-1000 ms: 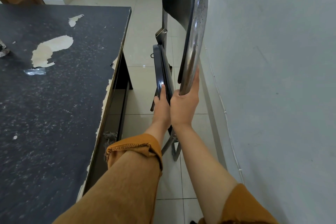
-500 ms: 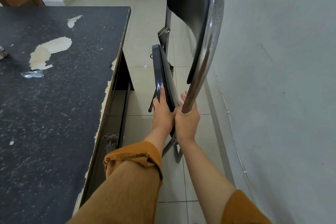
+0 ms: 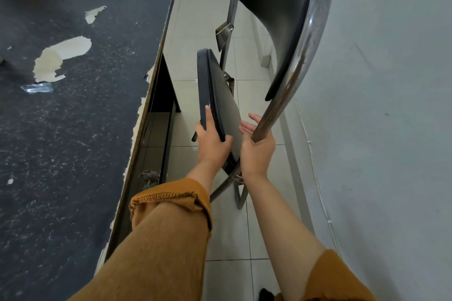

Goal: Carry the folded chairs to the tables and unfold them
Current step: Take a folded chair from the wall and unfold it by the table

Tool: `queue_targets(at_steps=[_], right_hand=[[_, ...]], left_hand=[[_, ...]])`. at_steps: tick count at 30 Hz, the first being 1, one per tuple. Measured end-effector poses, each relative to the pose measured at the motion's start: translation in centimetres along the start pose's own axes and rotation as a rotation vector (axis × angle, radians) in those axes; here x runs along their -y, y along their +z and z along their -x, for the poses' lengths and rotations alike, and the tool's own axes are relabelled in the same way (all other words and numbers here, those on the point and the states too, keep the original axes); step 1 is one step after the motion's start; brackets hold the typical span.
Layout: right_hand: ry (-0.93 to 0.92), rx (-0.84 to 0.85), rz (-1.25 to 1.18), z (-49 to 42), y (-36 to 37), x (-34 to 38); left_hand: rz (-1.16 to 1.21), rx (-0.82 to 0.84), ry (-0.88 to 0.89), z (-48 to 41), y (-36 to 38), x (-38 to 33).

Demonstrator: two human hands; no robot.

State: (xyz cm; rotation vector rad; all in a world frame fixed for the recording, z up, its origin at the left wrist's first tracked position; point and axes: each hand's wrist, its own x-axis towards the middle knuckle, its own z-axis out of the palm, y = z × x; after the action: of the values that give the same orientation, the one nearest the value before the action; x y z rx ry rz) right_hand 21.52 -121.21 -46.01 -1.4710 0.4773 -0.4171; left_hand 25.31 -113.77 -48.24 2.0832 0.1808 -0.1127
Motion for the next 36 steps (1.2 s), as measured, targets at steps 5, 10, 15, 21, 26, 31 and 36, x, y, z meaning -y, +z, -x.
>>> queue_targets(at_steps=[5,10,15,21,26,31,36], right_hand=[[0.011,-0.03,-0.005,-0.9,-0.6,-0.8],[0.019,-0.092,-0.022,-2.1,-1.7,-2.0],[0.033,-0.096,-0.052,-3.4,-3.2,-2.8],[0.062,-0.05,-0.079,-4.1,-4.7,-3.7],[0.055,-0.082,-0.127,-4.5,-5.1,-4.9],[0.062,-0.199,-0.149,-4.2,-4.3,-5.9],[0.054,-0.224,-0.066,-2.6,-2.9,-7.5]], left_hand=[[-0.023,-0.02,-0.066,-0.3,-0.9,1.4],[0.015,-0.029,-0.122,-0.6,-0.8,2.9],[0.063,0.029,-0.107,-0.9,-0.6,3.9],[0.106,0.047,-0.158,-1.1,-1.0,5.8],[0.065,-0.019,-0.155,-1.4,-0.7,7.6],[0.003,-0.151,-0.083,-1.0,0.1,8.9],[-0.066,-0.253,-0.079,-1.0,0.4,9.7]])
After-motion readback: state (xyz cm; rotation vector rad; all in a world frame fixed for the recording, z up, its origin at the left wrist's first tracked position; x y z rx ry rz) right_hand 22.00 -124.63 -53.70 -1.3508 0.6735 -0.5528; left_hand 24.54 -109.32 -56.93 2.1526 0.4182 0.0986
